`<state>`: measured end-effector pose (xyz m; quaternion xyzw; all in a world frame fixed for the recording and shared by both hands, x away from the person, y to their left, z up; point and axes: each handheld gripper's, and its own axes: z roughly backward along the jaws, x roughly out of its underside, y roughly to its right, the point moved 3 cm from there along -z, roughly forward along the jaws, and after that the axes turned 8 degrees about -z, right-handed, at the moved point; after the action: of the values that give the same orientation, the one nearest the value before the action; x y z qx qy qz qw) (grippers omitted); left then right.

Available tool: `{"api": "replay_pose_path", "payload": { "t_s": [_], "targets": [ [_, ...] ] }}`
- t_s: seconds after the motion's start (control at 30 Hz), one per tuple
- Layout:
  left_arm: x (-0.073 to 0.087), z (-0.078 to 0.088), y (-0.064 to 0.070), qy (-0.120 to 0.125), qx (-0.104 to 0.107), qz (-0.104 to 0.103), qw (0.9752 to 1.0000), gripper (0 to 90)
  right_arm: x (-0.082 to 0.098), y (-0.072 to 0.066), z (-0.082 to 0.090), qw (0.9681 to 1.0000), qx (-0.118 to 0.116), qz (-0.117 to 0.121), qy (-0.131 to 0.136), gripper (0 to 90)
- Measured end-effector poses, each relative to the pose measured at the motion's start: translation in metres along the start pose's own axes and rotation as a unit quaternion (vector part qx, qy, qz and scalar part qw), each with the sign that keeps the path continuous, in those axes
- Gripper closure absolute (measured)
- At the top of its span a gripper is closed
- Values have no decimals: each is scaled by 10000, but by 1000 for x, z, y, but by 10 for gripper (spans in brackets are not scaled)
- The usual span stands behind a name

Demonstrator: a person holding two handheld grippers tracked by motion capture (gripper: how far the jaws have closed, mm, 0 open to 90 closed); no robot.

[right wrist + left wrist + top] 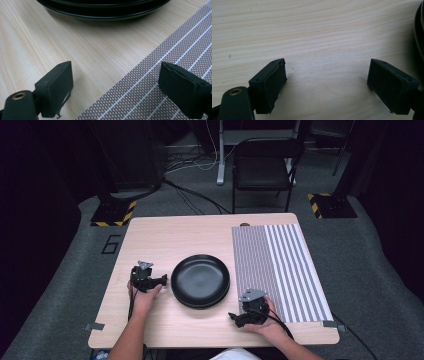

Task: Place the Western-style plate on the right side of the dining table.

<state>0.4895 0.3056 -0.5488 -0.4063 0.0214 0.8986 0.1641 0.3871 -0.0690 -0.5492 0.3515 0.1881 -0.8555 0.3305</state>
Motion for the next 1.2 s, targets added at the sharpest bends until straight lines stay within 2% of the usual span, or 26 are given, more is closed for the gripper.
{"api": "replay_pose_path", "payload": {
  "t_s": [0.1,0.3,0.47,1.2],
  "targets": [
    [0,0,0,0,0,-1,10000,152,0,0,0,10000,0,14,5,116],
    [0,0,0,1,7,3,10000,152,1,-1,1,9999,28,-130,2,141],
    [0,0,0,2,0,1,10000,152,0,0,1,10000,36,-62,33,142],
    [0,0,0,-6,-22,12,10000,151,0,-1,0,9999,70,-125,30,145]
  ]
}}
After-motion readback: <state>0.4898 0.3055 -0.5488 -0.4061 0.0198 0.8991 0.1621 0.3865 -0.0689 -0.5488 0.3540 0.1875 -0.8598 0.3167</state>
